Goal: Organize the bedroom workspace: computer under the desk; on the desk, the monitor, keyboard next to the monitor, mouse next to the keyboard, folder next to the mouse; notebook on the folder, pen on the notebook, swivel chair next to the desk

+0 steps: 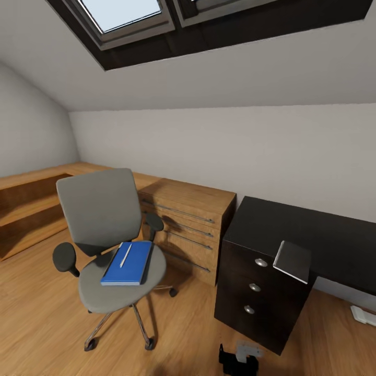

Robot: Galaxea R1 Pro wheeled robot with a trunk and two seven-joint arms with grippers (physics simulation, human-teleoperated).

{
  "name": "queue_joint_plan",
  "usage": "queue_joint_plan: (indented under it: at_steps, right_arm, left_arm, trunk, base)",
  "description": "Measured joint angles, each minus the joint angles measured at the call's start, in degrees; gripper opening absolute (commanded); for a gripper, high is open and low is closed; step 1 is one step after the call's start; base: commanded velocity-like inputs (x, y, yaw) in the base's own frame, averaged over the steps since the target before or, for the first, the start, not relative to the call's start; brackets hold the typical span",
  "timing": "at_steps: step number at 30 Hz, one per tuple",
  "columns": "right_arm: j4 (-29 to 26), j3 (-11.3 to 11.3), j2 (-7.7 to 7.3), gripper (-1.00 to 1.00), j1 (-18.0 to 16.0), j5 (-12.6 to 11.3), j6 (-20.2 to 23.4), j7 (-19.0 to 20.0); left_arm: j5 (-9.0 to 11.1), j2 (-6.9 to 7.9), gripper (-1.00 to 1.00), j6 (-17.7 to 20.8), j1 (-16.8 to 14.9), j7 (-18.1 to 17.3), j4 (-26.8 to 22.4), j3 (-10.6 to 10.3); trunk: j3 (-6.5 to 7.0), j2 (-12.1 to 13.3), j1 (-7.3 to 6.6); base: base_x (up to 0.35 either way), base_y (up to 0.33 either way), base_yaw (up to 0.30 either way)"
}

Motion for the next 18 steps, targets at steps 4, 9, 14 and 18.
queue_joint_plan:
  at_steps: [4, 9, 14, 18]
  right_arm:
    - [-5.7, 0.2, 0.54, 1.00, -0.2, 0.1, 5.0, -0.2]
    - [-19.6, 0.2, 0.51, 1.00, -0.5, 0.0, 23.7, -0.2]
    - [-26.7, 0.8, 0.50, 1.00, -1.8, -0.1, 32.0, -0.2]
    - [-28.6, 3.2, 0.50, 1.00, -4.9, -0.2, 38.9, 0.2]
  left_arm:
    - [0.0, -0.02, 1.00, 0.0, 0.0, 0.0, -0.2, -0.1]
    - [0.2, 1.14, 1.00, 1.2, 0.0, 0.3, -9.6, 0.2]
    - [0.3, 1.58, 1.00, 12.1, 0.0, 2.6, -24.1, 0.8]
    - [0.4, 1.34, 1.00, 30.1, 0.0, 9.3, -40.6, 3.9]
  trunk:
    - [0.00, 0.0, 0.00]
    - [0.01, 0.0, 0.00]
    - [0.00, 0.0, 0.00]
    - [0.01, 0.0, 0.00]
  base:
    - [0.000, 0.000, 0.000]
    - [0.000, 0.000, 0.000]
    - [0.000, 0.000, 0.000]
    - [0.000, 0.000, 0.000]
